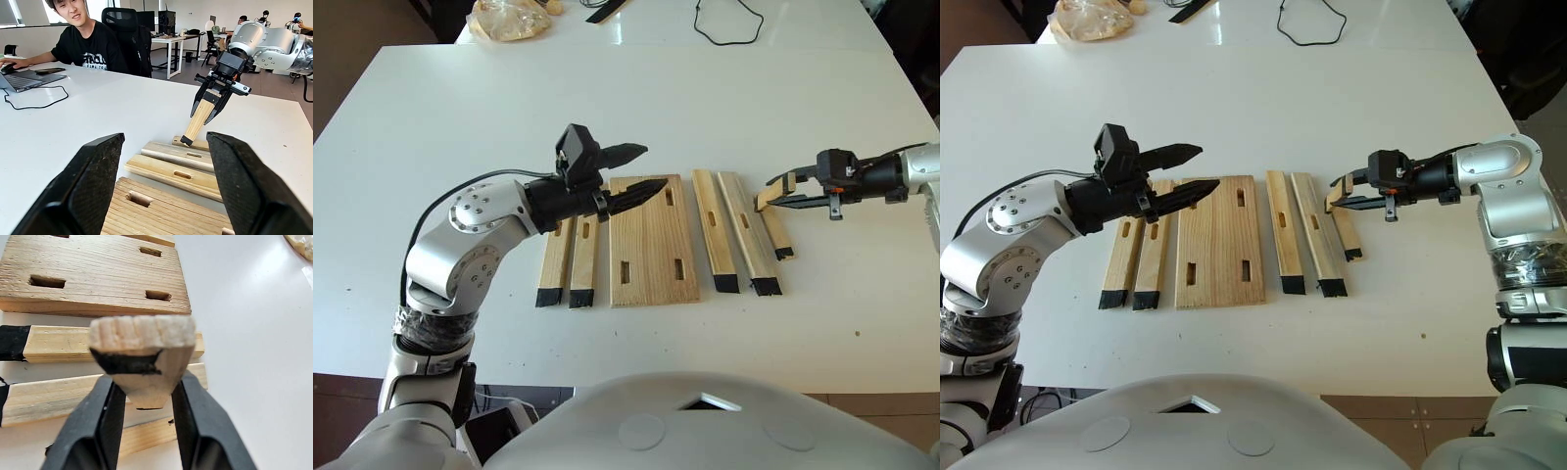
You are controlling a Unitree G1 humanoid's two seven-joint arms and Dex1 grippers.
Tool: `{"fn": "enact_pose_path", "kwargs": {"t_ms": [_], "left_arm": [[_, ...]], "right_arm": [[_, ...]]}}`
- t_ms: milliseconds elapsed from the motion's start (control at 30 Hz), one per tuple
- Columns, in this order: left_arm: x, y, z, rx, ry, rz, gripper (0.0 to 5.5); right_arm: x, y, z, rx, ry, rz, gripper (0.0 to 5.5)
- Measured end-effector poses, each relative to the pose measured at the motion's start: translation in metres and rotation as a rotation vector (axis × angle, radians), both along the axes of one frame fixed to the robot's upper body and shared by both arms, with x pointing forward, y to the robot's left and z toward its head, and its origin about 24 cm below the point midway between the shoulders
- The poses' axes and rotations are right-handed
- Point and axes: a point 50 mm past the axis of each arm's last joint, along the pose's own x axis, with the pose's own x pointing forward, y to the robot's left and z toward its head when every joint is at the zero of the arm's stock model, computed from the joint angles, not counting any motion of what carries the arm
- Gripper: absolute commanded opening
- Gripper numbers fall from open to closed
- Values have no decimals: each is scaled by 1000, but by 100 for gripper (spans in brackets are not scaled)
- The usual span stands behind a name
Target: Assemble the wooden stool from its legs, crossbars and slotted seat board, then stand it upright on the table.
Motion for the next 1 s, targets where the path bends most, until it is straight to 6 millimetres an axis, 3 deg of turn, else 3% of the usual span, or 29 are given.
{"fn": "enact_pose_path", "kwargs": {"t_ms": [433, 533, 1000], "left_arm": [[-4, -2, -5, -10, 15, 2, 313], [-5, -3, -5, -10, 12, -3, 313], [-10, -3, -6, -4, 11, -6, 313]], "right_arm": [[-1, 14, 2, 61, -1, 47, 129], [-6, 14, -7, 58, 17, 52, 129], [-13, 8, -7, 59, 50, 73, 129]]}}
